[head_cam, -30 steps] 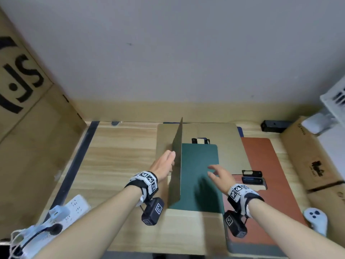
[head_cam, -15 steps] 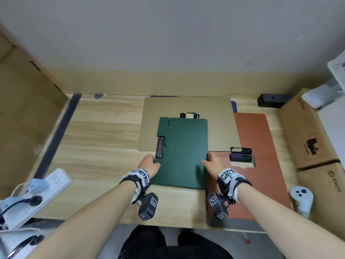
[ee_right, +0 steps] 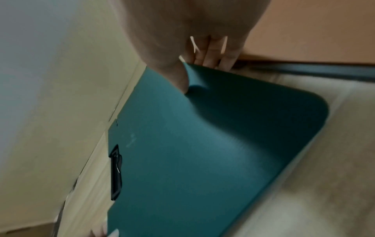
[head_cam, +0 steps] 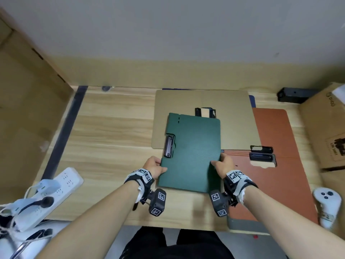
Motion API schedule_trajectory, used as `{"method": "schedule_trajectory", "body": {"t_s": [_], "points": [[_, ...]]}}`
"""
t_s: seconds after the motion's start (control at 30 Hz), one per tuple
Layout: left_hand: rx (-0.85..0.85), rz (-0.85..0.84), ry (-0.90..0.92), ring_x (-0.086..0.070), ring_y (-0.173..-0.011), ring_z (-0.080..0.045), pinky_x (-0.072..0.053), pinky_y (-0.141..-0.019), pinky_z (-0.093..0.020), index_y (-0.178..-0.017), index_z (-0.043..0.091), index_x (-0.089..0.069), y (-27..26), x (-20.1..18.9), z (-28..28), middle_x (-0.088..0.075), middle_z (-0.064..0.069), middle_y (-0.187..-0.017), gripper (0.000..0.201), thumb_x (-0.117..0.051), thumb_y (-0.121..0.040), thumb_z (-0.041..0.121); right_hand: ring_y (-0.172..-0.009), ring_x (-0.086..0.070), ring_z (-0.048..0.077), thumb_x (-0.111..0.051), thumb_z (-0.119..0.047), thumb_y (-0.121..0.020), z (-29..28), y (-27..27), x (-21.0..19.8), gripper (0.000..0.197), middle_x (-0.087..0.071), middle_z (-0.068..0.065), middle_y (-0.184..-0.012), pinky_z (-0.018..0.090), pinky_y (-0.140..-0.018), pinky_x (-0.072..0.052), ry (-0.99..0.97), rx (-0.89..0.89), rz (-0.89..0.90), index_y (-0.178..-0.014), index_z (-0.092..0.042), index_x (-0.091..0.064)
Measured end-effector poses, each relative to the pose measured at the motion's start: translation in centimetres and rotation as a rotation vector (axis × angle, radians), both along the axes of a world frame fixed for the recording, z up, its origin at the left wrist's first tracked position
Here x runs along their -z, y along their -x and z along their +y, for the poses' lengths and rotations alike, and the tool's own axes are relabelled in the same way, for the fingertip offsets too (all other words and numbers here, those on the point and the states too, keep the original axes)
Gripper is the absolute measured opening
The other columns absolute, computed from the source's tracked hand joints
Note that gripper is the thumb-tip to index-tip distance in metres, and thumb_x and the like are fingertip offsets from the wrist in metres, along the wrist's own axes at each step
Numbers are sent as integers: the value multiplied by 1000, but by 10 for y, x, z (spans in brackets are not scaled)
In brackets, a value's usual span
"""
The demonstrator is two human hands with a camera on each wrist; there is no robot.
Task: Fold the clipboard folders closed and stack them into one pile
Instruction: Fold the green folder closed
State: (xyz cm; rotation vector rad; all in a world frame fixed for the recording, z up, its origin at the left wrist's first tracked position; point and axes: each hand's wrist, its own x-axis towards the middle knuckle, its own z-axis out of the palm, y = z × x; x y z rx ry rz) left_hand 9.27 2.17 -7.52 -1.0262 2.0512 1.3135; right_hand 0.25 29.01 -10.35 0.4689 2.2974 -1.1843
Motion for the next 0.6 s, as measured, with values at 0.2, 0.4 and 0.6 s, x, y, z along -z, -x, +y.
{"method": "schedule_trajectory", "body": {"t_s": [0.2, 0.4, 0.6], "points": [[-106, 65, 50, -66, -97, -29, -55, -87, -43, -97, 15, -52, -8, -12, -81, -66, -9, -99, 31, -74, -77, 6, -87, -67, 26, -64, -3, -80, -89, -3, -29, 27, -70, 4, -94, 33, -86, -53, -84, -110, 142, -106, -10, -66], [-235, 109, 135, -64, -101, -26, -52, -94, -40, -112, 9, -54, -19, -12, -169, -66, -10, -112, 34, -71, -83, 6, -99, -63, 26, -67, -4, -84, -192, 4, -34, 49, -67, 7, -105, 33, -92, -47, -53, -172, 199, -131, -11, -54], [-322, 65, 280, -65, -91, -23, -54, -87, -34, -112, 19, -58, -40, -4, -218, -65, 2, -99, 32, -65, -84, 7, -103, -66, 29, -67, -7, -75, -256, -7, 0, 52, -67, 7, -112, 43, -92, -54, -80, -357, 184, -122, -24, -52]]}}
